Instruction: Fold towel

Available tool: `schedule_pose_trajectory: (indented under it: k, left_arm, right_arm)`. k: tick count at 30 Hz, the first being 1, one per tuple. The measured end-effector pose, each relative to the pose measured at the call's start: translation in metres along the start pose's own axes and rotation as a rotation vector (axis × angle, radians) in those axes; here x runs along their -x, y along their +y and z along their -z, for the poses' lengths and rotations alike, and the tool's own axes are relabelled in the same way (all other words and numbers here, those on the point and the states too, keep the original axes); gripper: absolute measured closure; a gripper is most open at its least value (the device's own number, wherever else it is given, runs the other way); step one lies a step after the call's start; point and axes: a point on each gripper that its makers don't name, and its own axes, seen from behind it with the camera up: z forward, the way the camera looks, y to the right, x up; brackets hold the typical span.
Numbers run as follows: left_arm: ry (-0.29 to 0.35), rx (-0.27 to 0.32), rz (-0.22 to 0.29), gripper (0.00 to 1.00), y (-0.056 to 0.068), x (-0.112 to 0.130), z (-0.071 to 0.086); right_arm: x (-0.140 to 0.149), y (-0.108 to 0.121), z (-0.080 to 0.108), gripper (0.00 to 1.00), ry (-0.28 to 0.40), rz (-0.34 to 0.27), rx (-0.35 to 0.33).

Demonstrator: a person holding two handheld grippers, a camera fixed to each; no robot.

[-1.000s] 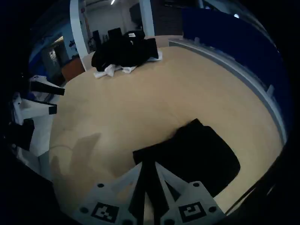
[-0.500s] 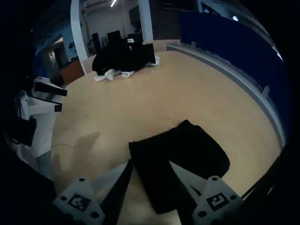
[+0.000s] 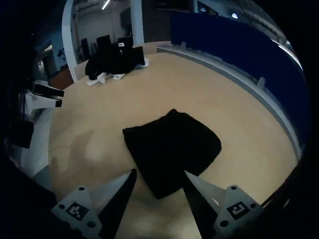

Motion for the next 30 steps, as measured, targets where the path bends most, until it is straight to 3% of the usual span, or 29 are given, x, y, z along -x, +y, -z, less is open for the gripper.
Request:
schedule_pose_trajectory:
  k: [10,17,24,30]
  left_arm:
    - [-0.001,0.006,-0.008,0.07,0.004,-0.002,-0.001]
    - [-0.004,0.007,-0.003,0.07,0.005,-0.001,-0.002]
    - [-0.004,0.007,-0.003,0.07,0.006,-0.002,-0.003]
    - [-0.005,0.007,-0.003,0.07,0.006,-0.002,-0.004]
  right_arm:
    - [0.037,0.006,-0.004,0.19,-0.046,-0.094,0.046]
    - [0.047,0.004,-0.010,0.28,-0.048,-0.133,0.071]
    - [0.053,0.005,-0.016,0.42,-0.036,-0.176,0.103]
    - [0.054,0.006,-0.015,0.73,-0.029,-0.193,0.115]
